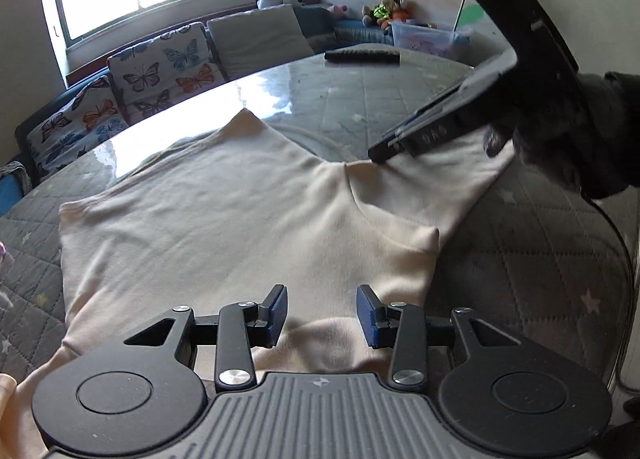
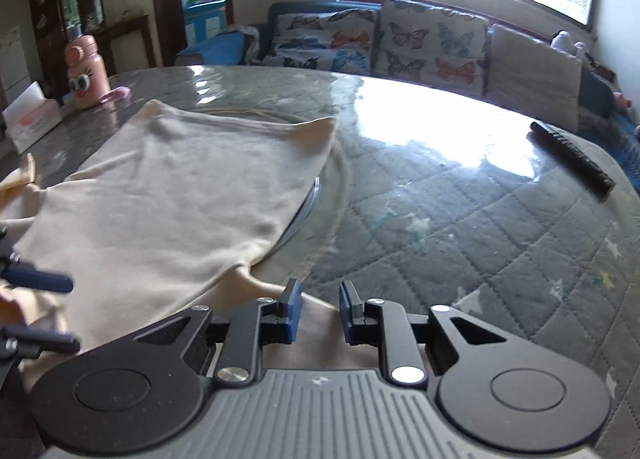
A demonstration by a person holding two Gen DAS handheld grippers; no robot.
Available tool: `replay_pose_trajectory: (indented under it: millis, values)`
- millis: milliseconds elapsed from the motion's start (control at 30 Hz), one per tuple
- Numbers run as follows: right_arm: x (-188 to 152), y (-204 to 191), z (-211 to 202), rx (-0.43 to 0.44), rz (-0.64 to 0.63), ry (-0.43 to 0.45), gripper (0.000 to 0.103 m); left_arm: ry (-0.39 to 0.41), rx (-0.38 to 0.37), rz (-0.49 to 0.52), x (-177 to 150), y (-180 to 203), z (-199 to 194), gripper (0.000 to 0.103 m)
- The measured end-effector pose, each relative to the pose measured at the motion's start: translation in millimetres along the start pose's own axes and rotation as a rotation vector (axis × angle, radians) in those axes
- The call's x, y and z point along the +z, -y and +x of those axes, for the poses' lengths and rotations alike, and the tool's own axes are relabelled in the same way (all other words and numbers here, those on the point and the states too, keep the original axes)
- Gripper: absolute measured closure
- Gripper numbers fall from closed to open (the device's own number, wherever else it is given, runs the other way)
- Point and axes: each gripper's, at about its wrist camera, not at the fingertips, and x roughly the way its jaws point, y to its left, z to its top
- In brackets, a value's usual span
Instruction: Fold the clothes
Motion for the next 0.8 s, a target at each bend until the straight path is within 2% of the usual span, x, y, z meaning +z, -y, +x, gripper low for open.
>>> replay_pose_trajectory:
  millis: [133,300,400,667,800]
  values:
    - [-0.7,11.4,-12.0,-0.015,0.029,0.016,0.082,0.025,0.001,-0.004,5.6,-0.3,-6.5,0.062]
    - [-11.0,32.4,-47.1,-0.064,0.070,0.036,0.075,0.048,-0.013,0.002,13.9,6.3,-7.0,0.062]
    - [-27.6,45.9,-66.3,-0.105,0.111,0.033,0.067,0.047,-0.029,0.000,14.0,10.6,-3.4,0.062]
    - [-81.6,81.1,-104.6,-0.229,0.253,0.017,0.067,0.029,-0.056,0.007,11.0,20.1,7.2,0.062]
    - [-98.1,89.8,-105.6,-0.246,0.315,0.019,0.066,0.017,-0.057,0.011,9.7,22.7,11.7,0.062]
